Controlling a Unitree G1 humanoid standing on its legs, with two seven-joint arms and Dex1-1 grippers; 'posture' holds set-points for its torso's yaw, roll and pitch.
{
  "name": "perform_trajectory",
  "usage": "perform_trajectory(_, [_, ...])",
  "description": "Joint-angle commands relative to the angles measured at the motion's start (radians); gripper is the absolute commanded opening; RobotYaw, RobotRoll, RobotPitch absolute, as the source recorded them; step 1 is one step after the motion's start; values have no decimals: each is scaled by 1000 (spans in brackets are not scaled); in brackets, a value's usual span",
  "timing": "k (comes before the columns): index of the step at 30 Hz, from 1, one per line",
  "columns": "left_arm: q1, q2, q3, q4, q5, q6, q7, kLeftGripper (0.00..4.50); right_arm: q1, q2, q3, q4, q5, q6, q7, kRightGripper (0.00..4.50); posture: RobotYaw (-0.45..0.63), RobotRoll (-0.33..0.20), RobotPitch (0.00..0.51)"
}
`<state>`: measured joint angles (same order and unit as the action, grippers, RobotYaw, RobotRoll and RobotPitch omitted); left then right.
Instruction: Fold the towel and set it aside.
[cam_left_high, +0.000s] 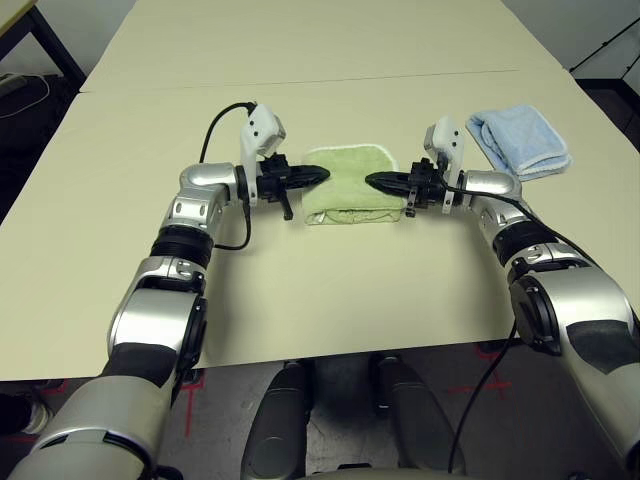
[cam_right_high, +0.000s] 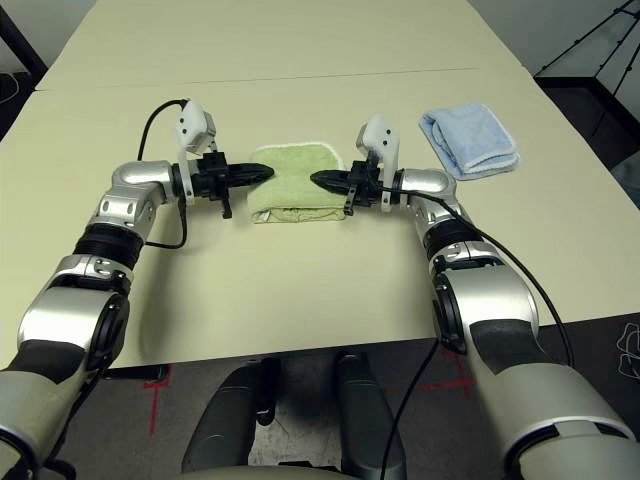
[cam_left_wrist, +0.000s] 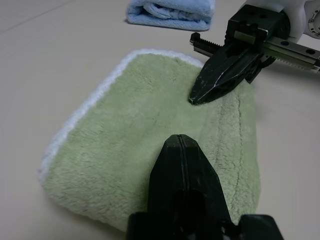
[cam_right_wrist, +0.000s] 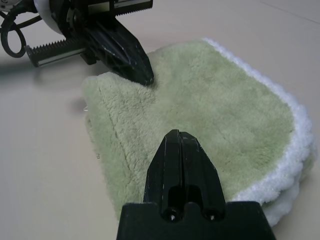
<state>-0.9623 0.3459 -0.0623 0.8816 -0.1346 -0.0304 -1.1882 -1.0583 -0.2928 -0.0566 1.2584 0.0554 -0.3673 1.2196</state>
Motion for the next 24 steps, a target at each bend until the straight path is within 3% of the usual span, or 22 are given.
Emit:
perform_trajectory(1, [22, -22, -28, 27, 30, 6, 12, 28, 29, 8, -8, 7, 3, 10, -2, 0, 111, 0, 217])
perform_trajectory(12, [33, 26, -54, 94, 90, -37, 6, 28, 39, -25, 5, 18, -24, 14, -20, 0, 100, 0, 217])
perform_trajectory(24, [40, 106, -38, 86, 81, -42, -13, 28, 37, -56, 21, 30, -76, 14, -32, 0, 110, 0, 206])
